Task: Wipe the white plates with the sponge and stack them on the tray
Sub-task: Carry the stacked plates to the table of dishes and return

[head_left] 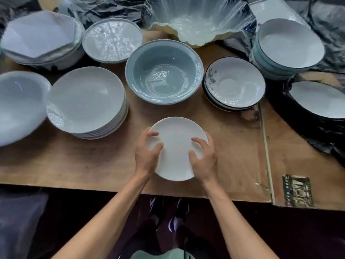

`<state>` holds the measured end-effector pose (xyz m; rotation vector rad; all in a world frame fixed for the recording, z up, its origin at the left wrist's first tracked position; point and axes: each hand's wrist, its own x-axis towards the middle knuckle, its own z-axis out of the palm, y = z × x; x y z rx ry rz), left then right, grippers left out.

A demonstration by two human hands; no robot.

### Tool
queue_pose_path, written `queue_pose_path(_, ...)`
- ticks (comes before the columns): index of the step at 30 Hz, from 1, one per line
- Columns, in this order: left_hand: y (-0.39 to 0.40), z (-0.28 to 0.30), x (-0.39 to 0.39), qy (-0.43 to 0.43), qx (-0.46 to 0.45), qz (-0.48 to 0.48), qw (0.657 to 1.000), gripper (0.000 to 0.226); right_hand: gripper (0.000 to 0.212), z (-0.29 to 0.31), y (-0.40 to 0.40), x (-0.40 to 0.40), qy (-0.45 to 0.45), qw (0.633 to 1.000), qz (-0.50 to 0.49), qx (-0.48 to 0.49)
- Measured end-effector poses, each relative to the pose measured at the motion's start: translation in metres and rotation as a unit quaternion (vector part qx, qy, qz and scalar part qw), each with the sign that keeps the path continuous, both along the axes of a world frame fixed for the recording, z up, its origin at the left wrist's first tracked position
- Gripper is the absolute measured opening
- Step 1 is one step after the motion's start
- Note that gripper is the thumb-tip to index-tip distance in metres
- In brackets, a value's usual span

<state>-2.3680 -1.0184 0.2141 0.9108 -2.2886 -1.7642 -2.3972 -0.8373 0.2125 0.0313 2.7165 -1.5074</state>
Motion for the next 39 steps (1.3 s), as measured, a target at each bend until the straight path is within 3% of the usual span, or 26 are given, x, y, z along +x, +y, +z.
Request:
queue_pose_path(10,-0.008,-0.007,-0.002,0.023,-0.057,-0.061,0.996,0.041,0.043,-0.001,-0.008,0.003,-0.021,0.999,-0.009,0.038)
queue_pose_path(14,-0.018,-0.006,-0.004,0.018,-0.149,-0.144,0.978,0.038,0.046,0.005,-0.008,0.005,-0.032,0.996,0.007,0.088)
queue_pose_path(18,-0.022,0.004,-0.015,0.077,-0.339,-0.269,0.898,0.044,0.048,0.010,-0.002,0.008,-0.058,0.992,0.011,0.110)
queue_pose_path(24,0.009,0.029,-0.028,0.114,-0.450,-0.401,0.790,0.041,0.041,0.025,0.030,0.032,-0.051,0.990,-0.028,0.128)
queue_pose_path(34,0.152,0.061,0.012,0.187,-0.385,-0.614,0.663,0.036,0.038,0.043,0.144,0.161,-0.127,0.956,-0.151,0.215)
queue_pose_path(39,0.253,0.070,0.095,0.218,-0.388,-0.705,0.552,0.036,0.040,0.048,0.201,0.283,-0.161,0.931,-0.252,0.210)
